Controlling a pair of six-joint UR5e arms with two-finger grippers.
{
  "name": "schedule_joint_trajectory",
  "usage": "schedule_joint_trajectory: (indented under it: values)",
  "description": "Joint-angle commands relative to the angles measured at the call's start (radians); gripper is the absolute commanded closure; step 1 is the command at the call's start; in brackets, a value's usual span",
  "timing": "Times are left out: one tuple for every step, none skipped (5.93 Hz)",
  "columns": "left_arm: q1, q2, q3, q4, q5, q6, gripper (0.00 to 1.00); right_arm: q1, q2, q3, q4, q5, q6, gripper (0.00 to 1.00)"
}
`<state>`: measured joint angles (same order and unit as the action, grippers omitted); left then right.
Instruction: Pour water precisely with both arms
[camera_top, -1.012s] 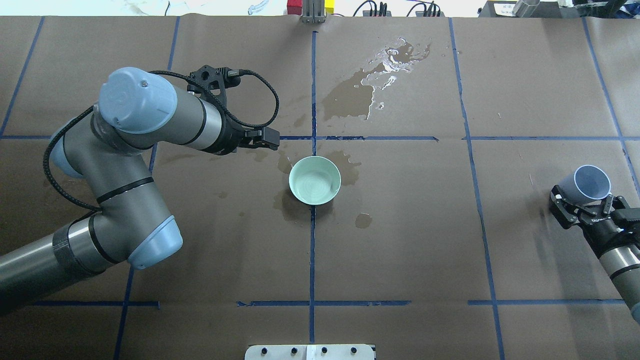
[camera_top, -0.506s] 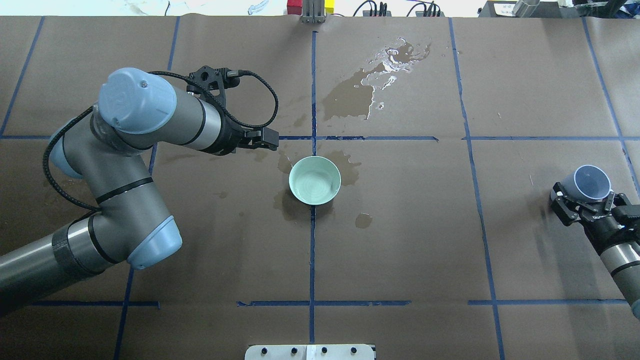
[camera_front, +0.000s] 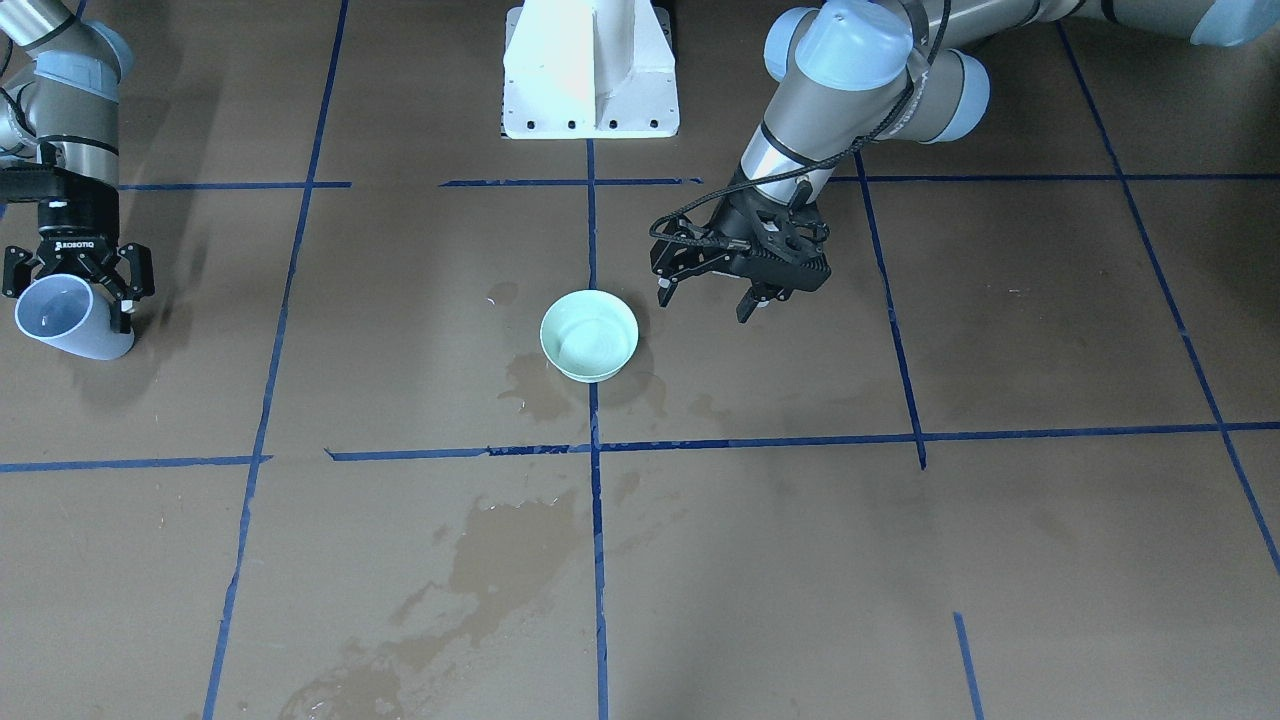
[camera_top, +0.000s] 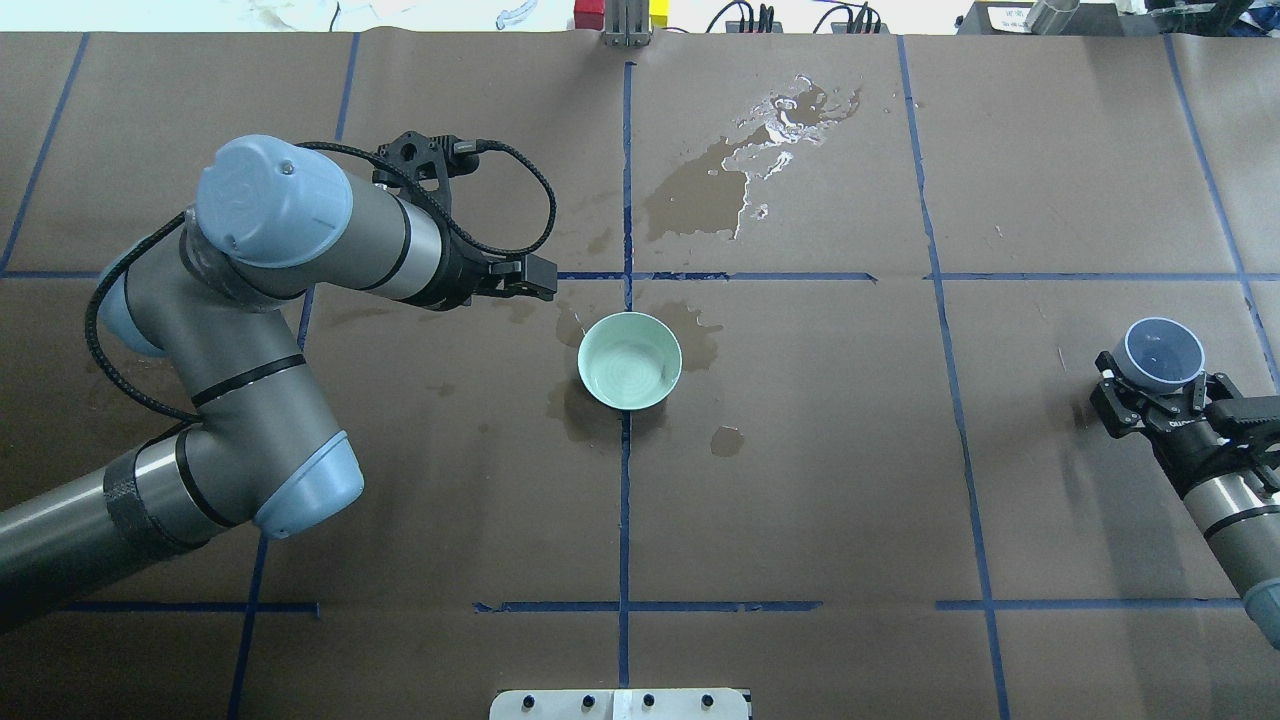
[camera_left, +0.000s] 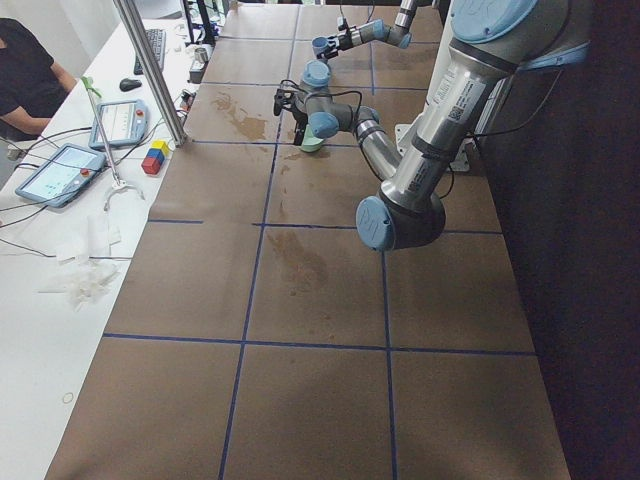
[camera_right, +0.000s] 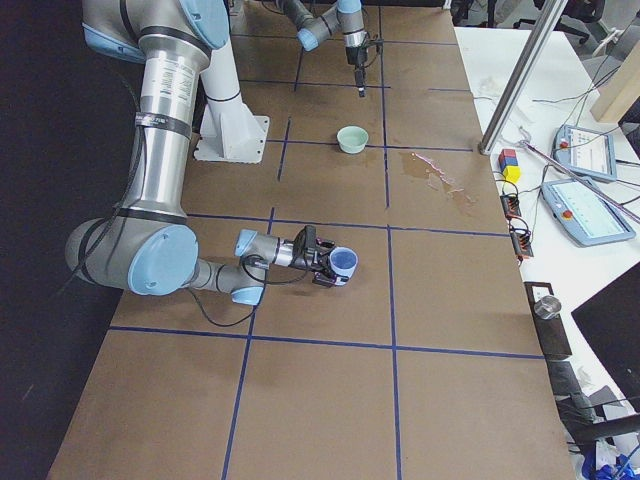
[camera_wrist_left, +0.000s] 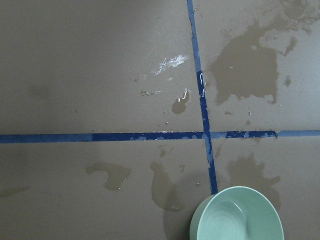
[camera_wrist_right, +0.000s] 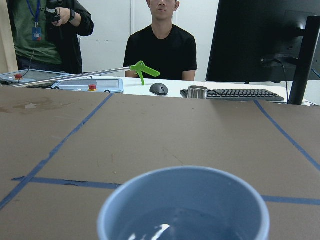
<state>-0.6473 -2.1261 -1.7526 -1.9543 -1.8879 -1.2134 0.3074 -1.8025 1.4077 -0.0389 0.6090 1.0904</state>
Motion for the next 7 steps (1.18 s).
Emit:
schedule_joint_trajectory:
  values:
    - [0.000, 0.000, -0.005, 0.000, 0.001, -0.002, 0.00, 0.022, 0.011, 0.007, 0.007, 0.015, -0.079, 0.72]
    - [0.000, 0.000, -0.005, 0.000, 0.000, -0.002, 0.00, 0.048, 0.062, 0.043, 0.017, 0.041, -0.134, 0.91]
    - [-0.002, 0.000, -0.005, 0.000, 0.000, -0.002, 0.00, 0.058, 0.093, 0.092, 0.014, 0.046, -0.247, 0.96]
    - [-0.002, 0.003, -0.005, 0.000, 0.000, -0.002, 0.00, 0.067, 0.186, 0.100, 0.008, 0.046, -0.298, 0.97]
    - [-0.002, 0.015, -0.005, -0.002, -0.003, 0.000, 0.00, 0.065, 0.259, 0.103, -0.052, 0.048, -0.302, 0.97]
    - [-0.002, 0.017, -0.004, -0.002, -0.004, 0.002, 0.00, 0.068, 0.395, 0.105, -0.184, 0.046, -0.302, 0.96]
    - [0.000, 0.021, -0.002, -0.003, -0.004, 0.003, 0.00, 0.071, 0.449, 0.108, -0.261, 0.037, -0.302, 0.97]
